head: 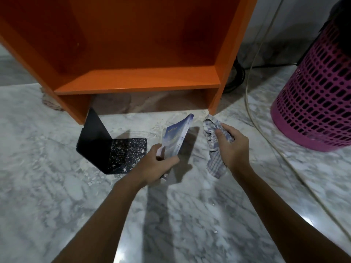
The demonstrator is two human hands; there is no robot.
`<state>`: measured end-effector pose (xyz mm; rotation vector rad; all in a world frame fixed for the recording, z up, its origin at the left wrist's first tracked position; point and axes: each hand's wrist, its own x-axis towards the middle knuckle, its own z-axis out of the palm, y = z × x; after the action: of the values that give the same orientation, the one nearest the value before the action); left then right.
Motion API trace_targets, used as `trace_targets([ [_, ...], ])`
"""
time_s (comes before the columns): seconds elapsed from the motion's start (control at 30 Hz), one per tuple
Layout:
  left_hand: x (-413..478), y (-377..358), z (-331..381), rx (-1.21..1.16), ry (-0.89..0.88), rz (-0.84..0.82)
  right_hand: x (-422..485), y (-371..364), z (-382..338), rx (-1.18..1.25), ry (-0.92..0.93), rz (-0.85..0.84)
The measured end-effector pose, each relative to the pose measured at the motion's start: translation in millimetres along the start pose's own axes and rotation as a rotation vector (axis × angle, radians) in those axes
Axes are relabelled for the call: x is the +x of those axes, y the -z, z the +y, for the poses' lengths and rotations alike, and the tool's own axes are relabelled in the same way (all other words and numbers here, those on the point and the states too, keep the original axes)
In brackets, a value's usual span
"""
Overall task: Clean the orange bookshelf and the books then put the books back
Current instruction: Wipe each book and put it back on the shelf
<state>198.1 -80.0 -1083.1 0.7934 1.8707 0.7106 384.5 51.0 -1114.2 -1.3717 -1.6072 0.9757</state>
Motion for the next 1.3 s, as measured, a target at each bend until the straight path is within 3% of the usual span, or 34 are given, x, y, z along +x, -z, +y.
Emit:
trace_targets([
  [0.17,-2,34,9,0.125,-0.073,0.097,-16,-21,-12,0.039,-0.007,-0.077],
  [0.27,-4,39,6,0.182,-0.164,0.114,-31,-36,-29,0.04,0.081,-0.105],
  [0.43,-16,41,-5,-0.056,-0.139,0.107,-62,-67,-59,0.027,0.393,-0.368],
  [0.57,-24,33,-16,-0.233,-0.127,0.152,-61,-93,-61,-0.047,0.672,-0.373],
  [0.67,-30,33,-14,-0.413,-0.193,0.084,-44,-99,-65,-0.029,0.517,-0.244],
  [0.73,-33,34,-13,-0.392,-0.254,0.027,-27,-99,-70,-0.023,0.309,-0.112],
  [0.83,-36,36,-14,-0.322,-0.284,0.061,4,-90,-66,0.119,-0.159,0.064],
  [0.9,-34,38,-15,-0.279,-0.283,0.105,12,-80,-65,0.159,-0.274,0.157],
  [1.0,-34,41,-17,-0.244,-0.306,0.118,-7,-75,-80,0.042,0.041,0.19],
  [1.1,-34,39,-18,-0.158,-0.354,0.138,-34,-84,-93,0.0,0.5,-0.023],
  [1.17,-35,35,-18,-0.108,-0.378,0.194,-33,-93,-88,-0.133,0.685,-0.1],
  [1.23,-37,31,-21,-0.064,-0.398,0.269,-19,-98,-85,-0.169,0.584,-0.043],
  [1.3,-41,29,-26,-0.001,-0.425,0.322,-2,-92,-89,-0.082,0.259,-0.001],
])
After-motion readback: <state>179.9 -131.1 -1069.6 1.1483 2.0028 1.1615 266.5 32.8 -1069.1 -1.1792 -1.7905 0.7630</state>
